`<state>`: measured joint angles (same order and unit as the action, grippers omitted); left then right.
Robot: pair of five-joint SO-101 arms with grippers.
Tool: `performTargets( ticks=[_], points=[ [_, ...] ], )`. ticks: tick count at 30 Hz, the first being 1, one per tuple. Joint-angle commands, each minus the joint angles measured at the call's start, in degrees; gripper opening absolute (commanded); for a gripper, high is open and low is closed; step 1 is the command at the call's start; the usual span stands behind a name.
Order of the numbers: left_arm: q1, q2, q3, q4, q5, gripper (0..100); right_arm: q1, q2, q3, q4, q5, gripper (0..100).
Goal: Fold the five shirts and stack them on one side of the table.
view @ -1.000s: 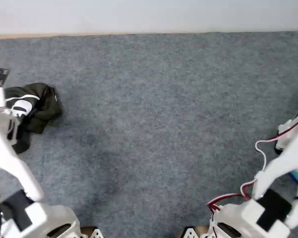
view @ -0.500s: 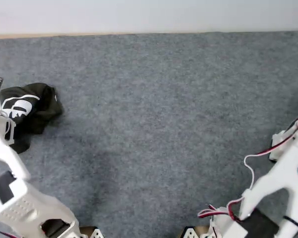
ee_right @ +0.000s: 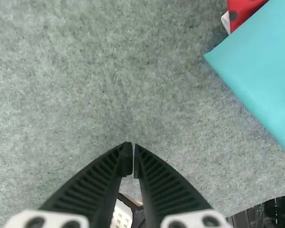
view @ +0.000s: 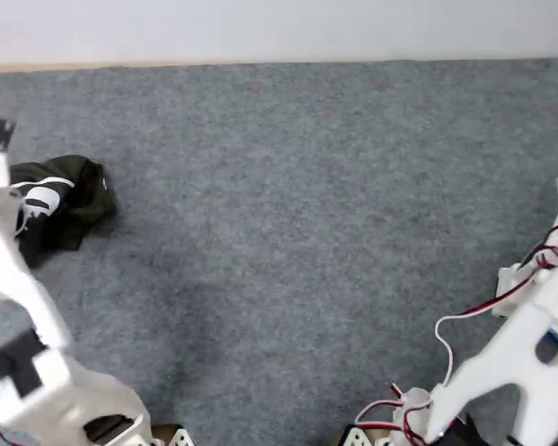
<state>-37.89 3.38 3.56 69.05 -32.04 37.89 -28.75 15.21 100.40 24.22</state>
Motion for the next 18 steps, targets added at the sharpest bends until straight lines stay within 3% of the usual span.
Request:
performTargets(
  ticks=[1, 8, 14, 18],
  points=[
    [7.6, -15.1, -2.2, 4.7, 2.5, 0, 0.5, -2.4, -0.4, 2.4, -0.4, 0.9],
    [32.9, -32.4, -1.8, 9.4, 12.0, 0, 0.6, -2.4, -0.4, 2.4, -0.4, 0.9],
    [54.9, -33.5, -1.2, 11.8, 18.9, 0, 0.6, -2.4, -0.4, 2.4, -0.4, 0.9],
    [64.2, -32.0, 1.3, 12.7, 20.7, 0, 0.6, -2.4, -0.4, 2.4, -0.4, 0.9]
  ],
)
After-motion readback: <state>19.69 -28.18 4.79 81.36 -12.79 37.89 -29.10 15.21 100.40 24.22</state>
